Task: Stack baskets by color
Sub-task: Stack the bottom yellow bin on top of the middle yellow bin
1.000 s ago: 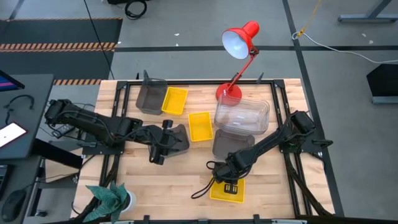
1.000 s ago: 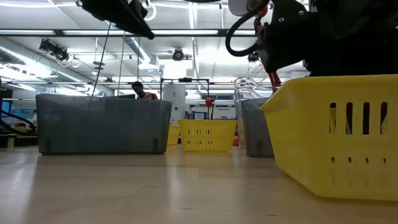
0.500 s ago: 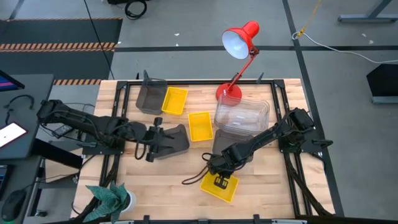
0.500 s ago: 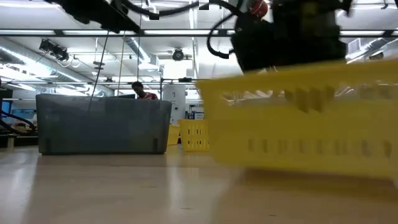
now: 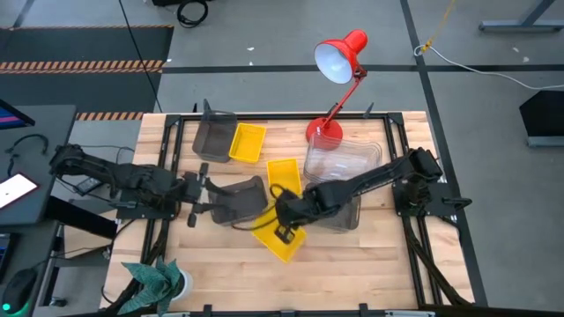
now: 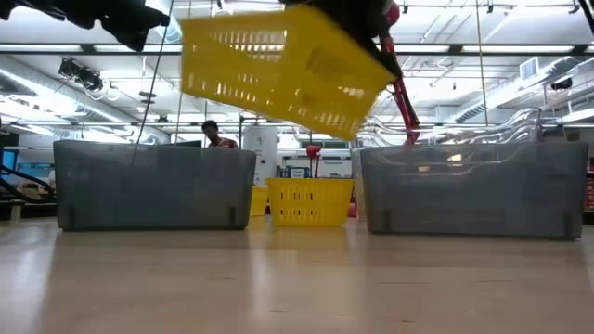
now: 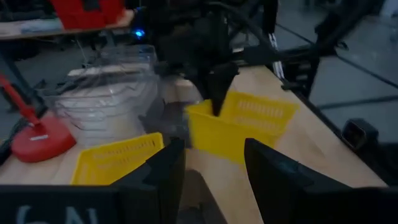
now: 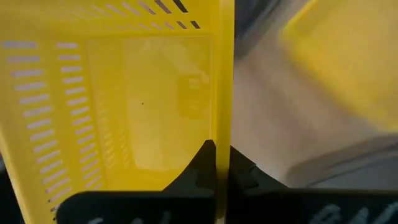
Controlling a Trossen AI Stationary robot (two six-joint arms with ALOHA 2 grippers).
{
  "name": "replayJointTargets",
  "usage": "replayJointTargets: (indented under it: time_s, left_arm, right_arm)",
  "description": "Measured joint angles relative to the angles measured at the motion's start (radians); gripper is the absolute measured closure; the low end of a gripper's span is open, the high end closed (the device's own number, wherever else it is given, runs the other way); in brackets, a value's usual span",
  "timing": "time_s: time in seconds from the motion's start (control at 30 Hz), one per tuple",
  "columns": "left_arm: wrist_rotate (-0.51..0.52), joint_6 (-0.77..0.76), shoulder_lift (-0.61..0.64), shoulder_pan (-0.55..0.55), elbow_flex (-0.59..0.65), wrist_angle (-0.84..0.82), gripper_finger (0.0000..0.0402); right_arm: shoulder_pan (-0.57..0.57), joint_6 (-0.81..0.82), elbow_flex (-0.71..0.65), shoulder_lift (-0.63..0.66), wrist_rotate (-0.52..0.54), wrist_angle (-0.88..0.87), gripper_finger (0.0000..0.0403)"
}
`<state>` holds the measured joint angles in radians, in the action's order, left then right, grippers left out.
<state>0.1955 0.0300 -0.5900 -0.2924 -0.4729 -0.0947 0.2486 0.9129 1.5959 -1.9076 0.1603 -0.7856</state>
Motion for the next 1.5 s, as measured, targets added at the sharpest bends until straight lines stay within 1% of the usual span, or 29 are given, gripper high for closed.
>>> replayJointTargets:
  time_s: [0.1, 0.2, 0.33, 0.47, 0.53, 0.63, 0.73, 0.9, 1.03, 1.17, 1.3, 1.5]
  left_arm:
    - [0.051, -0.025, 0.042, 0.000, 0.006, -0.012, 0.0230]
    - [0.094, -0.046, 0.052, 0.000, 0.006, -0.034, 0.0230]
    - [0.083, -0.072, 0.048, 0.000, 0.007, -0.075, 0.0230]
    - [0.057, -0.057, 0.048, 0.000, 0.007, -0.095, 0.0230]
    - [0.043, -0.046, 0.048, 0.000, 0.007, -0.096, 0.0230]
    - [0.009, -0.045, 0.048, 0.000, 0.007, -0.106, 0.0230]
    - [-0.020, -0.046, 0.048, 0.000, 0.007, -0.117, 0.0230]
    - [-0.025, -0.046, 0.048, 0.000, 0.007, -0.129, 0.0230]
    - [-0.025, -0.050, 0.048, 0.000, 0.007, -0.129, 0.0230]
    - [-0.025, -0.053, 0.048, 0.000, 0.007, -0.128, 0.0230]
    - [-0.026, -0.071, 0.048, 0.000, 0.007, -0.128, 0.0230]
    - [-0.026, -0.092, 0.048, 0.000, 0.007, -0.129, 0.0230]
  right_arm:
    - [-0.048, 0.037, 0.075, 0.000, 0.130, -0.101, 0.0400]
    - [-0.104, 0.093, 0.124, 0.000, 0.261, -0.201, 0.0400]
    - [-0.153, 0.163, 0.130, -0.004, 0.379, -0.224, 0.0400]
    - [-0.159, 0.220, 0.130, -0.041, 0.482, -0.216, 0.0400]
    - [-0.154, 0.253, 0.129, -0.061, 0.514, -0.215, 0.0400]
    - [-0.146, 0.301, 0.129, -0.089, 0.525, -0.228, 0.0400]
    - [-0.139, 0.372, 0.128, -0.109, 0.525, -0.289, 0.0400]
    - [-0.128, 0.463, 0.129, -0.105, 0.532, -0.380, 0.0400]
    - [-0.131, 0.462, 0.123, -0.105, 0.471, -0.361, 0.0399]
    - [-0.139, 0.438, 0.117, -0.106, 0.450, -0.334, 0.0398]
    - [-0.157, 0.422, 0.117, -0.106, 0.400, -0.325, 0.0396]
    - [-0.177, 0.395, 0.117, -0.106, 0.381, -0.306, 0.0371]
